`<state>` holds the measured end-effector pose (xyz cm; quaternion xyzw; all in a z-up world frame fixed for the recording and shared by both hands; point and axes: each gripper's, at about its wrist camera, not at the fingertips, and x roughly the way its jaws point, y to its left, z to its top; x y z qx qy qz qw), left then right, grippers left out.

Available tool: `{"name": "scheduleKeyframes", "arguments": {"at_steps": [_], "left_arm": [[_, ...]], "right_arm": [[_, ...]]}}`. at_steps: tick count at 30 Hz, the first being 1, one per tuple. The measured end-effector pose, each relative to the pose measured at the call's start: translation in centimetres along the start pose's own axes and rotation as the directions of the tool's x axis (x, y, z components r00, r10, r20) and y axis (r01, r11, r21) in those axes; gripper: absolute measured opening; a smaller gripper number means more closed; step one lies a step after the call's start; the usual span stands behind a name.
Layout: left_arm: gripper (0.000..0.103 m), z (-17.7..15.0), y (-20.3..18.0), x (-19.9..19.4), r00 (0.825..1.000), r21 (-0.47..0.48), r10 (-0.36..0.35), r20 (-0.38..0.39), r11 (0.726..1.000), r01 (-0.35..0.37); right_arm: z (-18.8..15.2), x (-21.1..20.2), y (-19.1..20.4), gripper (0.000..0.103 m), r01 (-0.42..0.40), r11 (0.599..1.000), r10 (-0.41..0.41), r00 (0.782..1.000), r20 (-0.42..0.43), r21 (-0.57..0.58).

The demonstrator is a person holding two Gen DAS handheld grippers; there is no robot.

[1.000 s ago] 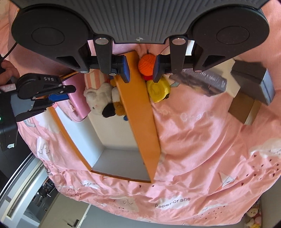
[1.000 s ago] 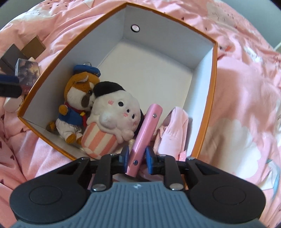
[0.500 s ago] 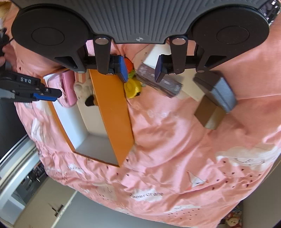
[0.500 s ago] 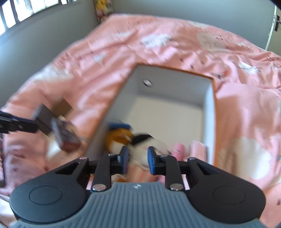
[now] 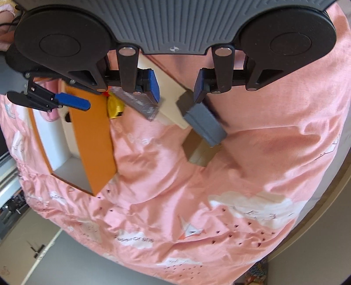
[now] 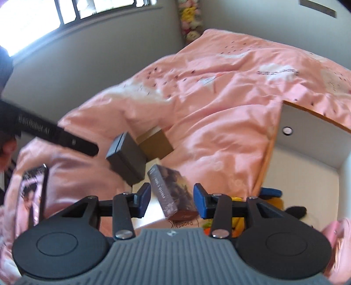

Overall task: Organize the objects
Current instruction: 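Grasp the dark grey box with the left tool while the right tool grasps the photo card pack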

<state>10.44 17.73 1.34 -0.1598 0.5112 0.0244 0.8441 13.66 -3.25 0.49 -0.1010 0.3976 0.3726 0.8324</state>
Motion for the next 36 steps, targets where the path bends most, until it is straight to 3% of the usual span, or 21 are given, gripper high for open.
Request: {"name": "scheduleKeyframes", "arguments": {"at_steps": [1,3,10,17,24,28,36], "left_arm": [[0.044,0.4,0.5,0.2,1.0,-0.014,0.008,-0.011,1.0,-0.008],[0.057,1.3,1.7,0.8,0.999,-0.06,0.02,-0.036,0.998,-0.022],[0.064,3.7,4.3,3.8,0.991,-0.201,-0.005,-0.133,0.979,-0.022],[0.067,4.2,5.0,5.5,0.986,-0.261,-0.04,-0.162,0.965,-0.004],[0.068,4.8,5.3,6.3,0.983,-0.302,-0.06,-0.175,0.953,0.005],[0.067,4.8,5.2,7.0,0.98,-0.301,-0.057,-0.192,0.954,-0.004],[0.05,4.6,4.4,8.1,0.969,-0.274,-0.051,-0.24,0.962,-0.017]], "right_arm": [[0.2,0.8,0.5,0.045,0.013,0.999,-0.014,1.0,-0.023,-0.037],[0.5,2.3,1.0,0.045,0.027,0.995,-0.034,0.997,-0.066,-0.097],[1.3,6.4,1.5,0.045,0.027,0.979,-0.066,0.98,-0.187,-0.204],[1.6,8.3,2.2,0.042,0.005,0.965,-0.072,0.967,-0.246,-0.263],[2.8,7.9,1.6,0.028,0.018,0.963,-0.086,0.966,-0.243,-0.27],[3.4,8.0,0.7,0.027,0.029,0.967,-0.094,0.964,-0.247,-0.252],[3.5,8.6,0.3,0.028,0.048,0.966,-0.111,0.964,-0.243,-0.253]]}}
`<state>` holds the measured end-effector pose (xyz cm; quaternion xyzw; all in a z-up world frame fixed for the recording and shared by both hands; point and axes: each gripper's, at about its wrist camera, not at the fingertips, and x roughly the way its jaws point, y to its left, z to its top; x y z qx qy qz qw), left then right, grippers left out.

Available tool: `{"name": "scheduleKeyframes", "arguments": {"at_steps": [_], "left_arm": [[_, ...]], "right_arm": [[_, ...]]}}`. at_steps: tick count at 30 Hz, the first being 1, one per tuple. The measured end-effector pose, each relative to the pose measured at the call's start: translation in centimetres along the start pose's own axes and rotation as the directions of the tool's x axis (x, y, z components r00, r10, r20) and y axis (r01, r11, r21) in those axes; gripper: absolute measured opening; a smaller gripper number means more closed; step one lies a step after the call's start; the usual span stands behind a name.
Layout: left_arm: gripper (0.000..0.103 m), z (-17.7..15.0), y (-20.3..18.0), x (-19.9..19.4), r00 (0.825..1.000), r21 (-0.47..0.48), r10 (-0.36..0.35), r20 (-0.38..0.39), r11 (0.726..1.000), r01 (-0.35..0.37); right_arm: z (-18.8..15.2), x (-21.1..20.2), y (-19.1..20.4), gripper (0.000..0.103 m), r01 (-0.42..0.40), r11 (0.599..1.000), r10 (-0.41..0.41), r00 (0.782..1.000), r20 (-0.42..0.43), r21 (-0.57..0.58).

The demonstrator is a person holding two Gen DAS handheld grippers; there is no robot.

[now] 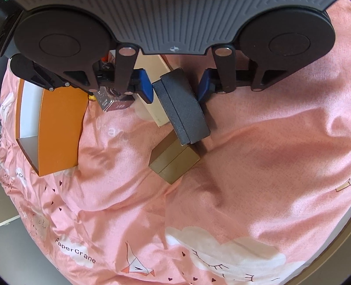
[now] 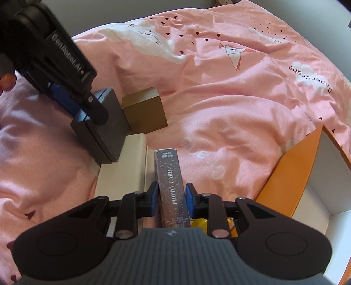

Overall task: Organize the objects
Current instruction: 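Grasp the dark grey box with the left tool while the right tool grasps the photo card pack, then carry the grey box and photo card pack over the orange box and lower them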

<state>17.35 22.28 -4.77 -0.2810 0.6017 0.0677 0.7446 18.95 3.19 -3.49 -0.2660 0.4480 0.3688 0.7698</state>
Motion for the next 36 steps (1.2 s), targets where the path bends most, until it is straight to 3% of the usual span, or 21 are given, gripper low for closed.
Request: {"name": "scheduleKeyframes", "arguments": {"at_steps": [7,16,27,36], "left_arm": [[0.044,-0.9,-0.2,-0.6,1.0,0.022,0.002,0.025,1.0,-0.002],[0.042,-2.7,-2.2,-4.6,0.991,0.132,-0.033,0.128,0.991,0.016],[0.041,-4.4,-7.1,-8.9,0.972,0.284,-0.119,0.204,0.957,0.057],[0.041,-5.0,-13.3,-9.9,0.954,0.411,-0.228,0.194,0.902,0.132]], "right_arm": [[-0.4,-1.0,0.2,0.024,-0.007,1.0,0.007,0.999,0.032,0.005],[-0.2,-4.7,-0.5,0.024,-0.029,0.998,0.021,0.99,0.136,0.061],[-1.2,-10.3,-3.1,0.024,-0.126,0.977,0.077,0.962,0.263,0.173],[-3.0,-14.1,-7.2,0.024,-0.08,0.958,-0.014,0.946,0.324,0.274]]}}
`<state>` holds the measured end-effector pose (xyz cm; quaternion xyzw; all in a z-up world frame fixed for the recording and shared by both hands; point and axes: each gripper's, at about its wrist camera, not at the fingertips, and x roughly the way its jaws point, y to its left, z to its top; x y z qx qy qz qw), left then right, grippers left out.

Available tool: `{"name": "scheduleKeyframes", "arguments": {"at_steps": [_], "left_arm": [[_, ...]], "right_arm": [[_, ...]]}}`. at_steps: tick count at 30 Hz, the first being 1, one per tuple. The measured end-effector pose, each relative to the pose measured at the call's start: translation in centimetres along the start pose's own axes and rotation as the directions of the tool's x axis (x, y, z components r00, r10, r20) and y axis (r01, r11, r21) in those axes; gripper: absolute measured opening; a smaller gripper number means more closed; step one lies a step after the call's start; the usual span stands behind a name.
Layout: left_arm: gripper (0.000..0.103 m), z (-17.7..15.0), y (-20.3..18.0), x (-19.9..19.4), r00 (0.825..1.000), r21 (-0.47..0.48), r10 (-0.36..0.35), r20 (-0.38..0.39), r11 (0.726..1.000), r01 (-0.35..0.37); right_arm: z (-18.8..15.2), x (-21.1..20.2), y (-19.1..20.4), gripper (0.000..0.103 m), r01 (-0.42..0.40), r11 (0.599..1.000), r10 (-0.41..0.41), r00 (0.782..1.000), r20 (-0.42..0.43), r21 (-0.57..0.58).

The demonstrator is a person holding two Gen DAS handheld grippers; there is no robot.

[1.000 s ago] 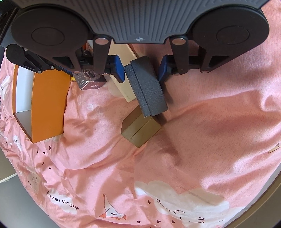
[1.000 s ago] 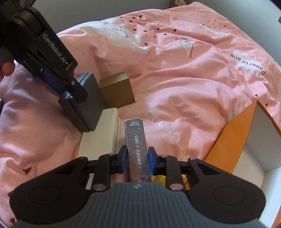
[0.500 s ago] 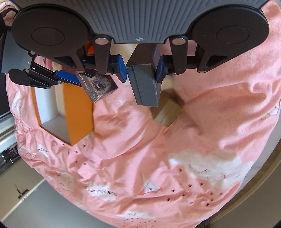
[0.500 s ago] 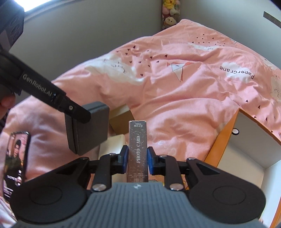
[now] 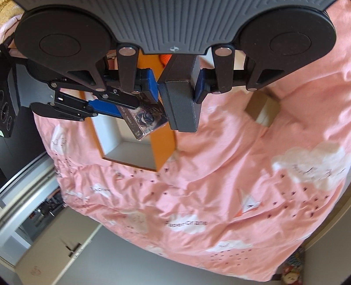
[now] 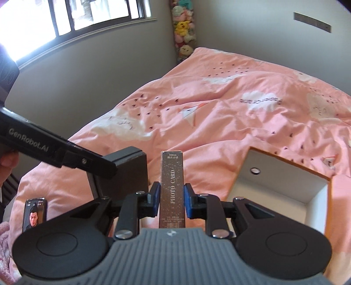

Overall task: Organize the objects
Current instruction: 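Carry the grey box and photo card pack over the orange box and lower them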

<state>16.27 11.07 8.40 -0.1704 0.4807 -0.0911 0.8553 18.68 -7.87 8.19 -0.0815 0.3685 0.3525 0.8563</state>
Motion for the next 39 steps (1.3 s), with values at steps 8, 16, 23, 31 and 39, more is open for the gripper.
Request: {"name": "scheduleKeyframes", "arguments": {"at_steps": [8,16,23,31,39], "left_arm": [[0.041,2.5,-5.3,2.7,0.997,0.1,-0.078,-0.018,0.992,0.079],[0.041,3.9,-8.2,9.5,0.985,0.084,-0.15,-0.079,0.984,0.157],[0.041,4.1,-9.7,16.0,0.986,0.066,-0.116,-0.118,0.99,0.125],[0.041,3.4,-10.2,21.3,0.981,0.013,-0.08,-0.176,0.996,0.083],[0.041,2.8,-10.1,23.4,0.984,0.011,-0.041,-0.171,0.999,0.043]], "right_arm": [[-0.8,-0.4,-6.0,0.024,0.054,0.985,-0.054,0.999,-0.003,0.162],[-2.3,0.4,-11.6,0.024,0.139,0.948,-0.137,0.99,-0.027,0.286],[-4.2,2.4,-16.9,0.024,0.161,0.89,-0.154,0.987,-0.051,0.426],[-6.0,5.6,-20.4,0.024,0.219,0.841,-0.196,0.976,-0.099,0.495],[-6.9,6.3,-21.6,0.024,0.201,0.832,-0.175,0.98,-0.099,0.517]]}}
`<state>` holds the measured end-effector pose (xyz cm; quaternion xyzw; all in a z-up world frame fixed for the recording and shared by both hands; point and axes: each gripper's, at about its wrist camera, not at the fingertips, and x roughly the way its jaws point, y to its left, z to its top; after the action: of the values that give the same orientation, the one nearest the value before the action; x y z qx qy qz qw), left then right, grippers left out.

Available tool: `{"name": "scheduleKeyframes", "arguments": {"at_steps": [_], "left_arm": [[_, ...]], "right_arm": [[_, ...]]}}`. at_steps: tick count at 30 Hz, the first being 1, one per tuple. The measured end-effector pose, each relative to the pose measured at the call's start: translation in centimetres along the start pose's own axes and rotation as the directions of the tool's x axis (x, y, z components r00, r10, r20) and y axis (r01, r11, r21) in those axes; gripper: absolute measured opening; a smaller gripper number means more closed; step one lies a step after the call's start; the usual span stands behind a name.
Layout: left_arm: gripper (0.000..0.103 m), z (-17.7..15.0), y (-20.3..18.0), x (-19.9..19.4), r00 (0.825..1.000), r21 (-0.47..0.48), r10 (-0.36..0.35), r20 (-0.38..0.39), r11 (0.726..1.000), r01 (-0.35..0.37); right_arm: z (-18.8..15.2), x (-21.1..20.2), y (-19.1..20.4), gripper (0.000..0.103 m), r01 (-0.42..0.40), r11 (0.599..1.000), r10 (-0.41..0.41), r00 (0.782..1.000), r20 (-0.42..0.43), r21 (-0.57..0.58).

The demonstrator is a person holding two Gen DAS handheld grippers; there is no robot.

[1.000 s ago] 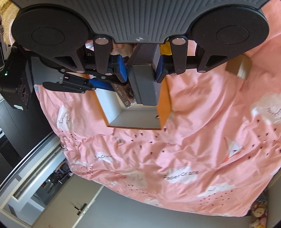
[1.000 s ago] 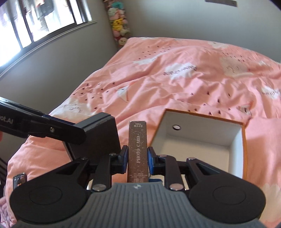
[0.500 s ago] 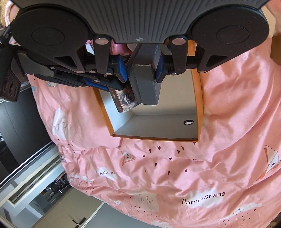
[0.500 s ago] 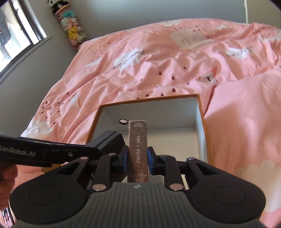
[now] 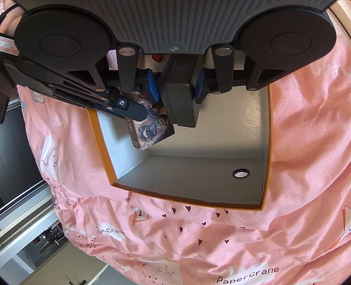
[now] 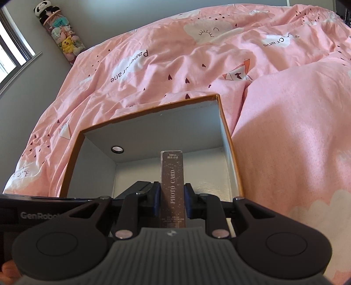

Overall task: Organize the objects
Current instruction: 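Carry the grey box and photo card pack over the orange box and lower them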

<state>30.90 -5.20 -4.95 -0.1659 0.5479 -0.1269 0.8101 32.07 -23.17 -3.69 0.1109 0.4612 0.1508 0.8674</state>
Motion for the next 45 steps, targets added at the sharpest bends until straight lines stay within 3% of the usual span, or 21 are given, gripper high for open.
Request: {"name": "scheduleKeyframes", "arguments": {"at_steps": [4,8,13,17,23,30,39,42,45], "left_arm": [[0.041,0.2,-0.1,-0.2,1.0,0.035,0.007,0.017,0.999,-0.008],[0.041,0.0,-1.1,-0.6,0.996,0.132,0.085,0.005,0.988,-0.085],[0.041,-0.6,-1.5,-1.0,0.974,0.228,0.226,0.012,0.948,-0.222],[0.041,-0.4,-0.9,-2.4,0.98,0.22,0.199,0.018,0.955,-0.198],[0.041,-0.4,0.2,-5.3,0.986,0.19,0.14,0.092,0.969,-0.156],[0.041,-1.3,2.3,-8.1,0.976,0.088,0.094,0.195,0.99,-0.112],[0.041,-1.8,5.2,-8.5,0.976,0.012,0.105,0.19,0.994,-0.109],[0.041,-2.2,5.7,-8.3,0.977,0.007,0.113,0.18,0.993,-0.117],[0.041,-2.7,5.9,-8.2,0.979,0.006,0.106,0.172,0.994,-0.108]], "right_arm": [[0.0,0.1,0.2,0.024,-0.003,1.0,0.003,1.0,-0.003,-0.006],[-0.5,0.3,0.4,0.024,-0.018,1.0,0.018,1.0,-0.019,-0.004],[-0.8,0.7,0.4,0.024,-0.049,0.998,0.05,0.998,-0.036,0.027],[-1.0,0.8,1.0,0.024,-0.026,1.0,0.027,0.999,-0.039,0.014],[-1.5,1.5,1.4,0.024,0.001,1.0,-0.001,0.998,-0.062,-0.005],[-1.9,2.7,2.7,0.024,-0.011,1.0,0.012,0.997,-0.081,0.008],[-1.9,3.5,1.7,0.024,-0.024,0.996,0.035,0.992,-0.123,0.091],[-1.9,3.8,1.7,0.024,-0.016,0.997,0.026,0.989,-0.148,0.071],[-2.0,3.7,2.3,0.026,0.036,0.999,-0.034,0.988,-0.153,0.01]]}}
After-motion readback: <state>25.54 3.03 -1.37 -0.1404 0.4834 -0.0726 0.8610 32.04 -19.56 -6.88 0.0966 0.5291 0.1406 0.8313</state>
